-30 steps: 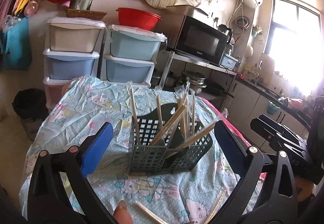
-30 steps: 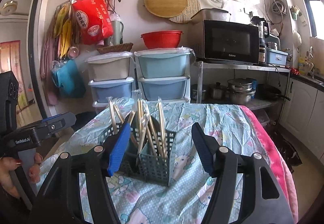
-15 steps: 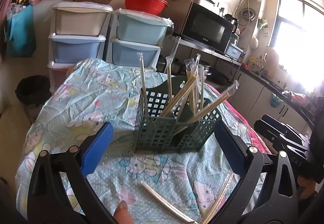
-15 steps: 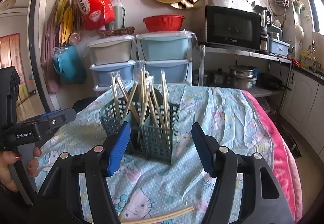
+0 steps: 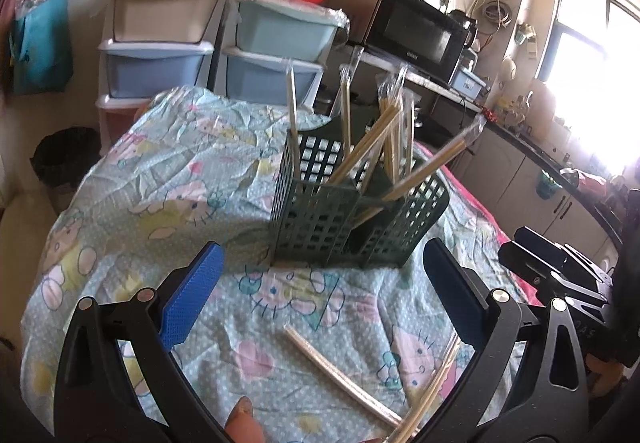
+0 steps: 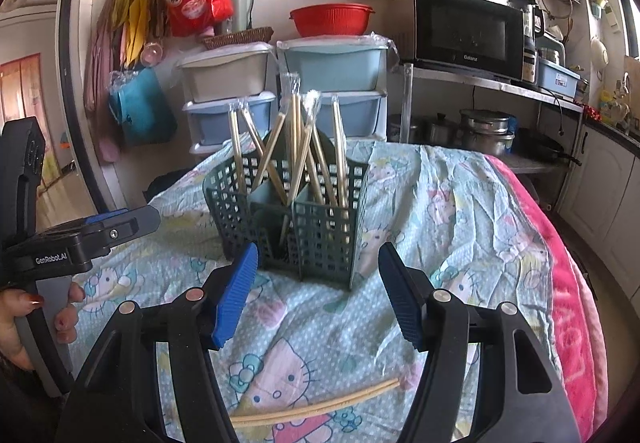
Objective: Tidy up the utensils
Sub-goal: 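Move both open grippers back toward the remaining wrapped chopsticks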
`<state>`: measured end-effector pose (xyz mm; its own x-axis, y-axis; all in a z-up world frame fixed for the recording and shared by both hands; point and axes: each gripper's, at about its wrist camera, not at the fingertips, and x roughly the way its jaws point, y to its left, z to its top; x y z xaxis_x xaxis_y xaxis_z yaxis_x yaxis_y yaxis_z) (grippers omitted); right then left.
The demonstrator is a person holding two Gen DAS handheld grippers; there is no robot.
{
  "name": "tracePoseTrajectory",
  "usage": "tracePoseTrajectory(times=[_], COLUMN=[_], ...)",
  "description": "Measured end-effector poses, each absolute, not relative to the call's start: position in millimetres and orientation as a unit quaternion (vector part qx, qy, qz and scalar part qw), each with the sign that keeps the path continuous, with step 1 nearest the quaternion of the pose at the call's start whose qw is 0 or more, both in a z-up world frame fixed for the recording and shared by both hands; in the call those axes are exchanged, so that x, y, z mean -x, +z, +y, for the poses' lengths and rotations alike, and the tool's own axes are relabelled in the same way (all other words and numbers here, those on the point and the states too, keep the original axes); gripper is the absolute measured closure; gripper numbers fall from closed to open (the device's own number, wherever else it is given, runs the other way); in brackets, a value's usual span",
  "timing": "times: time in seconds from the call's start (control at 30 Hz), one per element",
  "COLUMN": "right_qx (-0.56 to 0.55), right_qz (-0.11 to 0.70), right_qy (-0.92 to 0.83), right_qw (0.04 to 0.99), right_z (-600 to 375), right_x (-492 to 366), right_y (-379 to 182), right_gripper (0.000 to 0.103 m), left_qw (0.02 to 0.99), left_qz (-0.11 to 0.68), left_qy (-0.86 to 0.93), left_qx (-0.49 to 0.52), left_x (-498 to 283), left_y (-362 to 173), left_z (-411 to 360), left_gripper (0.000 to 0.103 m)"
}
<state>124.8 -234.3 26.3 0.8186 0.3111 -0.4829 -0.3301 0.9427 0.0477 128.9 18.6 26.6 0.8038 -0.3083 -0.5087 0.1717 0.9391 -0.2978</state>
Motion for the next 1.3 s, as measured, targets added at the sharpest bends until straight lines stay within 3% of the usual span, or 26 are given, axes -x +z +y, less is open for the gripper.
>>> tracePoseTrajectory(times=[0.47,0.63,0.83,1.0,1.2,1.3], right_qx=[0.008,0.002,-0.006,-0.024,-0.054,-0.068], right_qz=[0.311,0.331,0.356,0.375,0.394,0.403], right_qy=[0.151,0.138,0.117,0.098,0.092,0.091], right_qw=[0.938,0.934,0.927,0.922,0.913,0.908], right_z=[-241.1,-247.7,-258.1,-271.4,-284.1,-287.3], right_x=[-124.5,-124.7,-124.1,-124.2,-130.5,-137.5], right_y=[-16.6,-30.6,-48.6,-59.7,-70.3,-73.8], right_gripper=[0.043,0.043,0.043,0.043,0.043,0.05], left_qw=[0.909,0.896,0.881,0.872,0.869,0.87], left_qz=[0.376,0.4,0.426,0.439,0.444,0.445], left_qy=[-0.123,-0.128,-0.135,-0.135,-0.125,-0.119], left_qx=[0.13,0.144,0.159,0.169,0.178,0.176], left_x=[-134.1,-139.6,-150.6,-161.3,-170.9,-173.0], left_y=[-26.7,-39.1,-52.6,-60.3,-65.9,-67.5], left_z=[19.3,19.2,16.4,15.1,19.2,20.2], left_gripper=[0.012,0.031,0.045,0.047,0.056,0.061])
